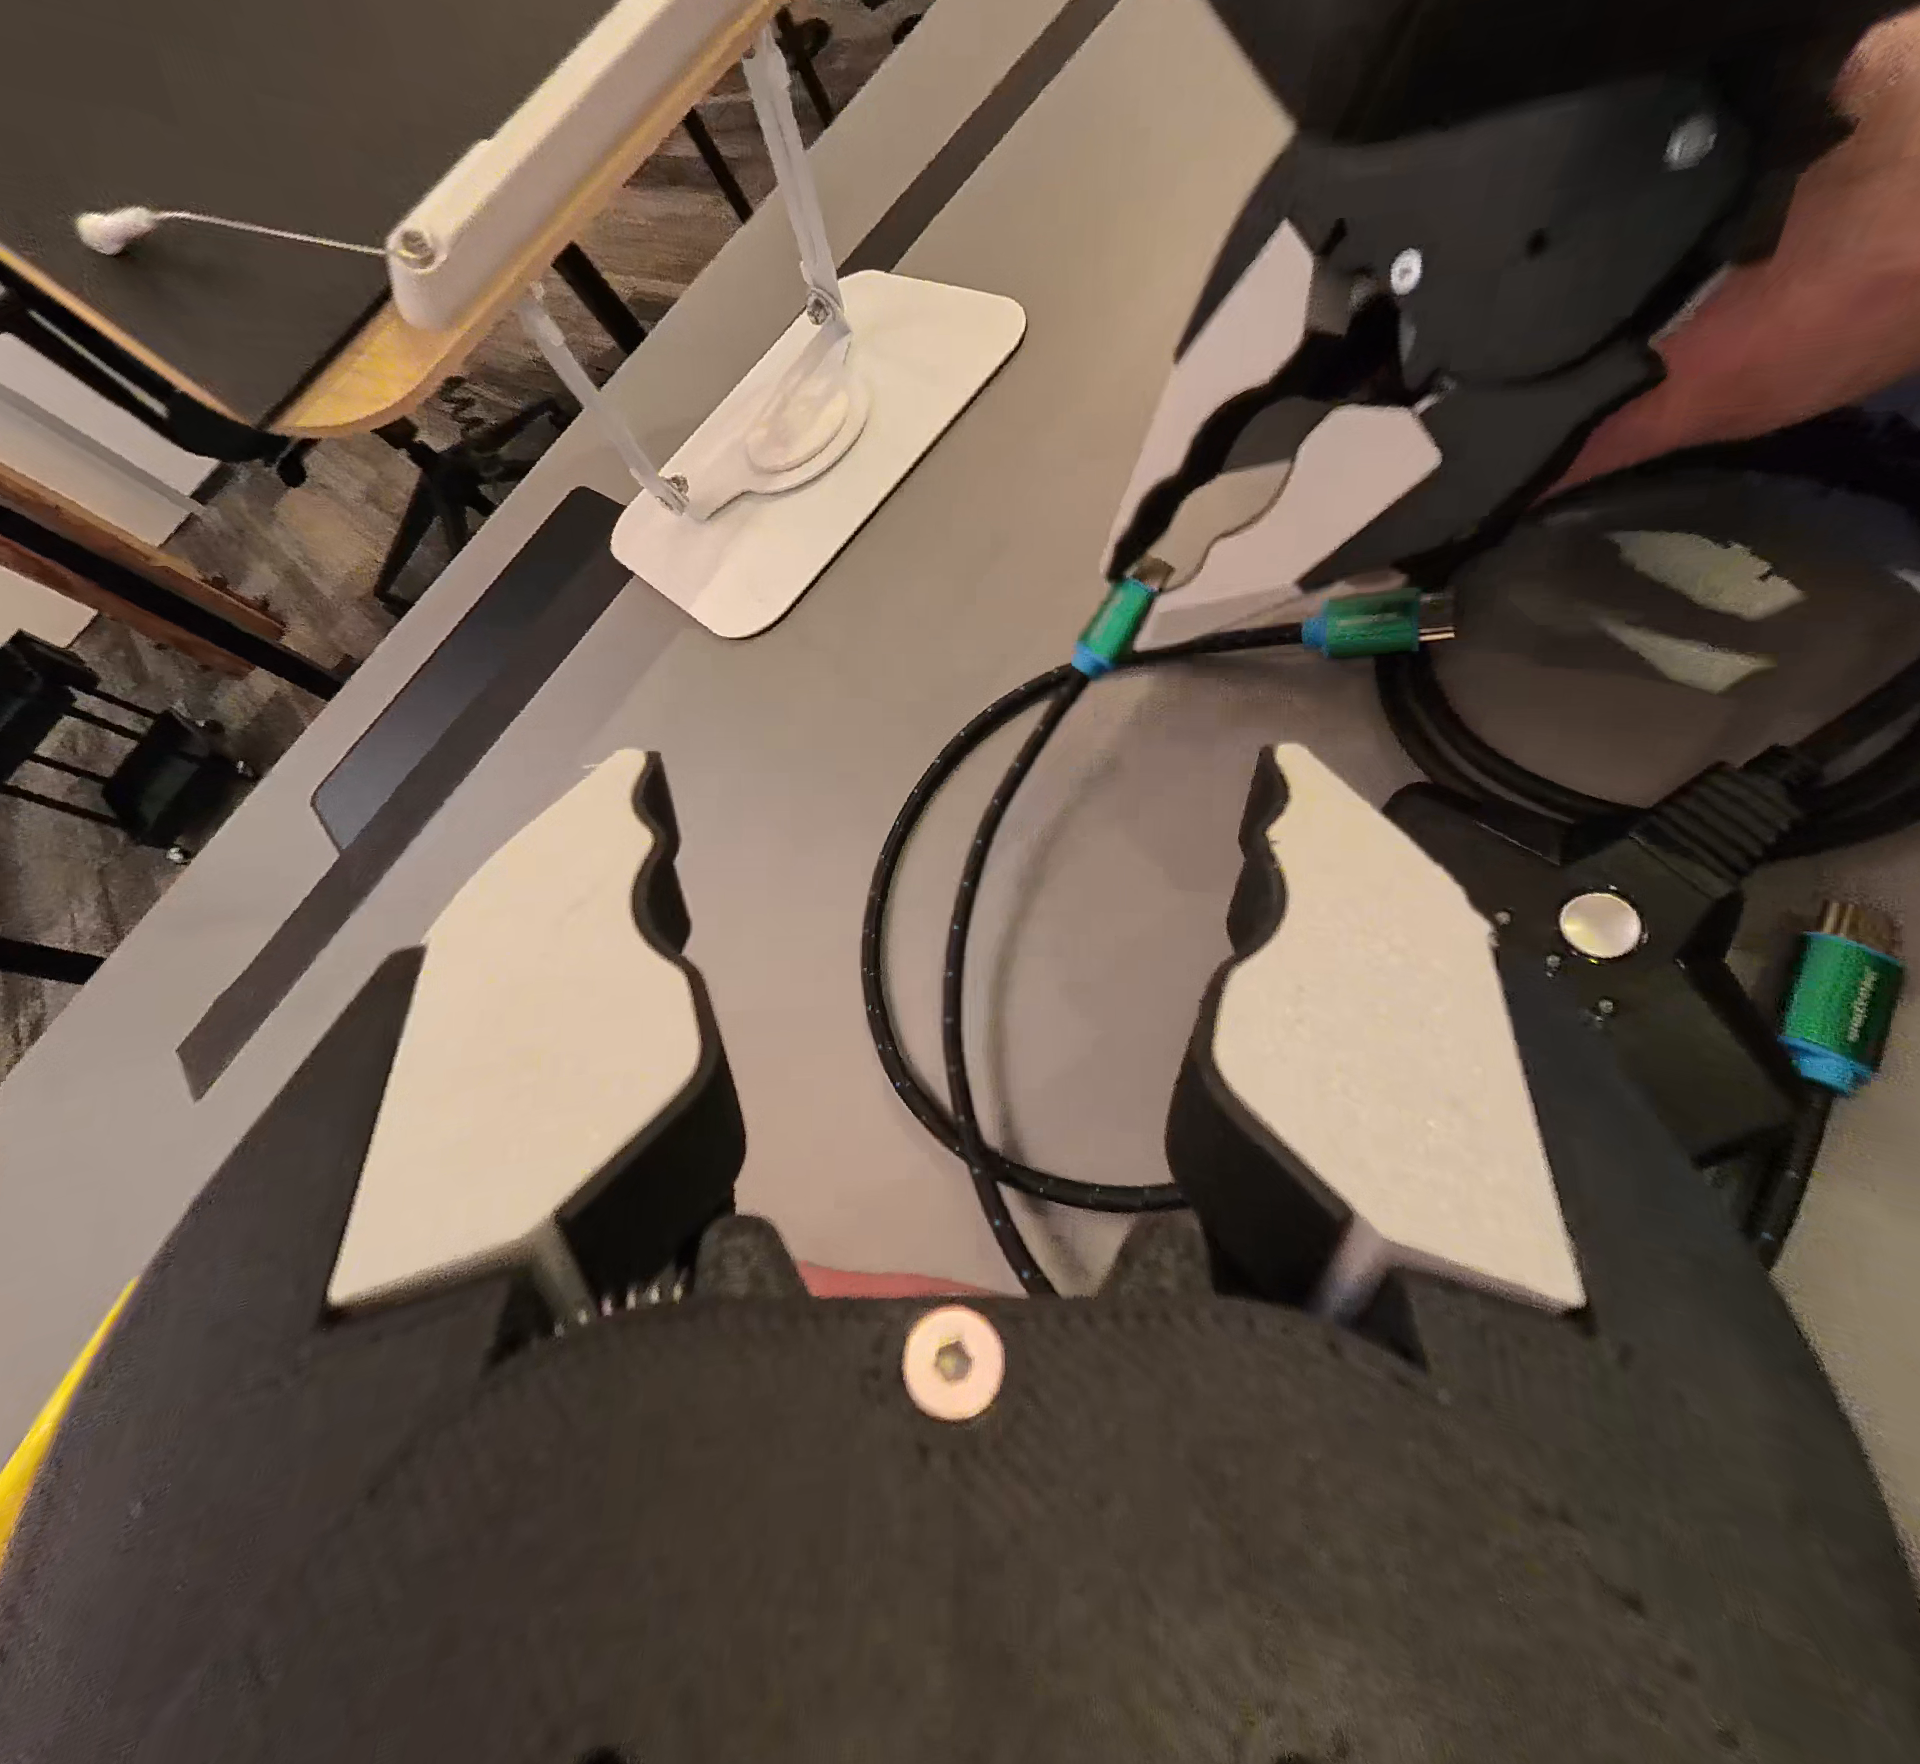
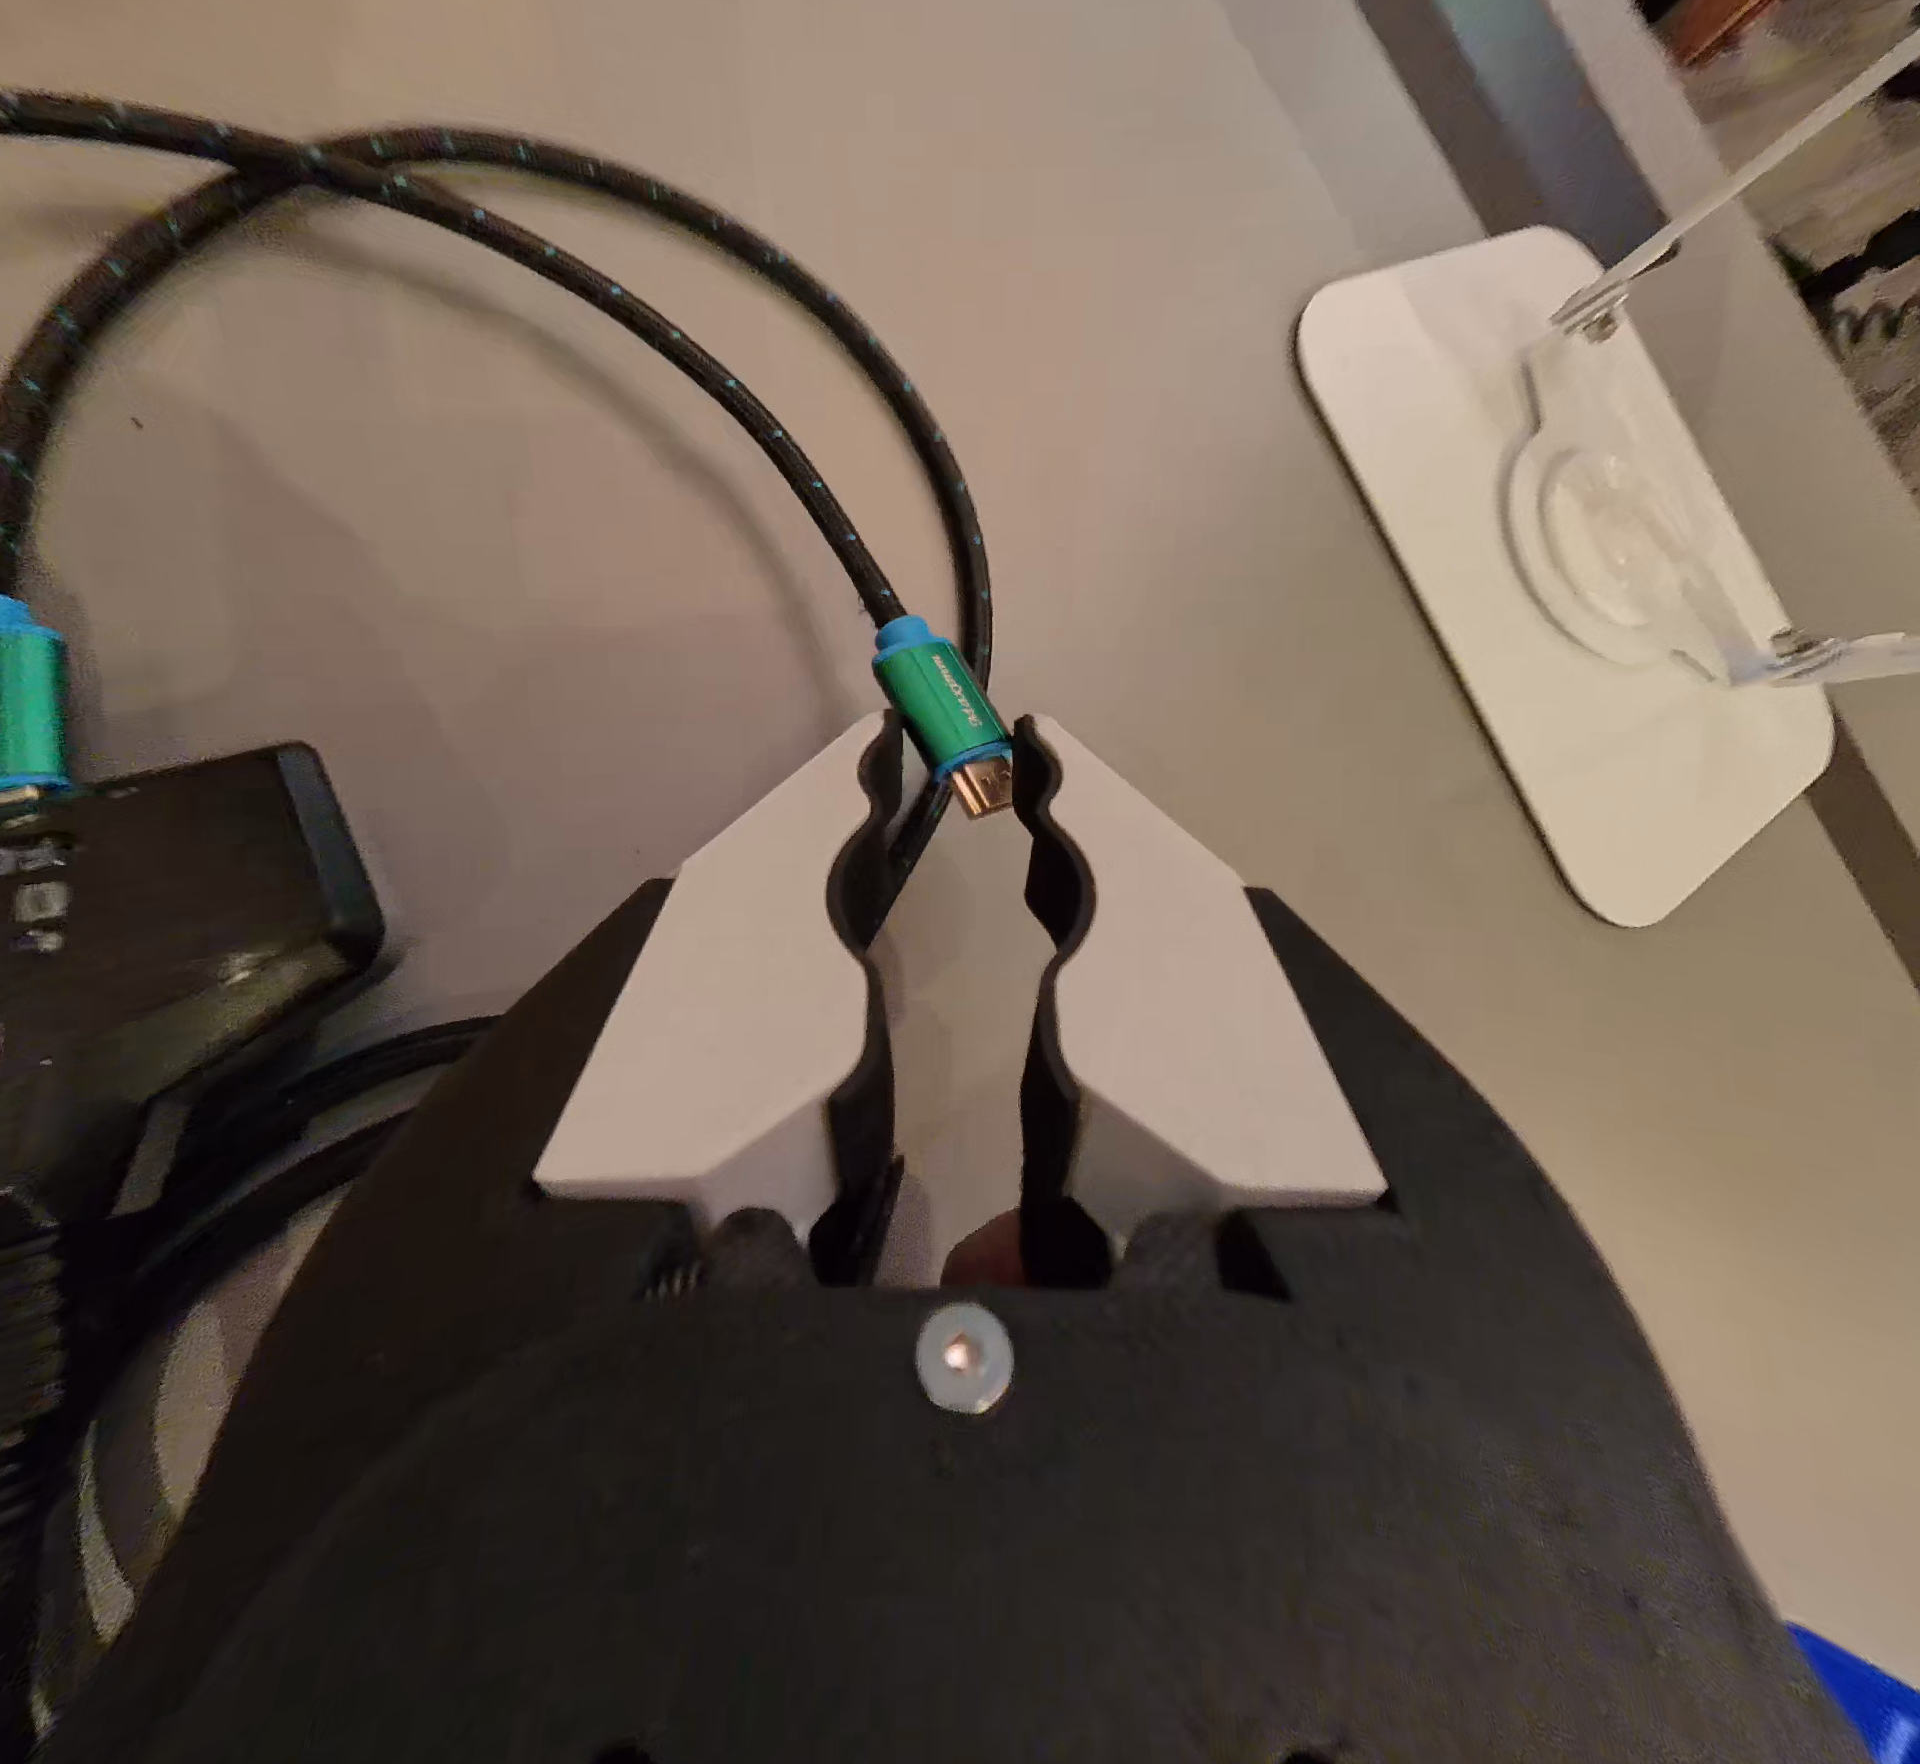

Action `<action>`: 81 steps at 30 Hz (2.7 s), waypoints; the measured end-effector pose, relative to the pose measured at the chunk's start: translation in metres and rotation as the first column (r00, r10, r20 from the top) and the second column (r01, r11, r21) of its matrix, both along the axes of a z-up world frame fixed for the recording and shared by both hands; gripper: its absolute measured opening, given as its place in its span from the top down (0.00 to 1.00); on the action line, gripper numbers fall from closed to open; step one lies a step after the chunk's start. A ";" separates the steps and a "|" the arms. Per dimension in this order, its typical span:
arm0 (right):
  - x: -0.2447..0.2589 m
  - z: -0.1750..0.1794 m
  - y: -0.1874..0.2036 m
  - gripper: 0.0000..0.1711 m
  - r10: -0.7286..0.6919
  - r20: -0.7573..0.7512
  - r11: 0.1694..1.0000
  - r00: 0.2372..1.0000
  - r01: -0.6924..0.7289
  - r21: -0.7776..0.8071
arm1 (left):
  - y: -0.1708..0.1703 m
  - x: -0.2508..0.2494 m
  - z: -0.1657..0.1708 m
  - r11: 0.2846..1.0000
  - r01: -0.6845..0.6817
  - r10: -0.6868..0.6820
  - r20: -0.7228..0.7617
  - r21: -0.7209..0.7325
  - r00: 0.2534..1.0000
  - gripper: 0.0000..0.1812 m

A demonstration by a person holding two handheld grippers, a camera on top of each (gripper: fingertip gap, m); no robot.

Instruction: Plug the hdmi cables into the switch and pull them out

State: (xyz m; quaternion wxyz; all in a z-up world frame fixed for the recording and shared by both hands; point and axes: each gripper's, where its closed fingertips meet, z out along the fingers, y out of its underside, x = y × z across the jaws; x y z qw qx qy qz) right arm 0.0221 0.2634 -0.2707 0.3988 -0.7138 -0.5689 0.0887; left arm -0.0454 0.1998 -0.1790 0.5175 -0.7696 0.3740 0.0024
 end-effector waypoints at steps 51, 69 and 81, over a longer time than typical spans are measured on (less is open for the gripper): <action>-0.022 0.148 -0.065 0.80 0.321 -0.494 0.946 0.808 -0.249 0.206 | 0.000 0.026 0.037 0.854 0.454 -0.479 -0.045 -0.253 0.877 0.89; -0.030 0.145 -0.094 0.88 0.427 -0.332 0.903 0.841 -0.380 0.198 | -0.026 0.038 0.034 0.773 0.553 -0.621 -0.188 -0.311 0.761 0.89; -0.027 0.158 -0.096 0.90 0.429 -0.403 0.903 0.808 -0.389 0.181 | -0.025 0.042 0.047 0.763 0.588 -0.626 -0.080 -0.270 0.776 0.80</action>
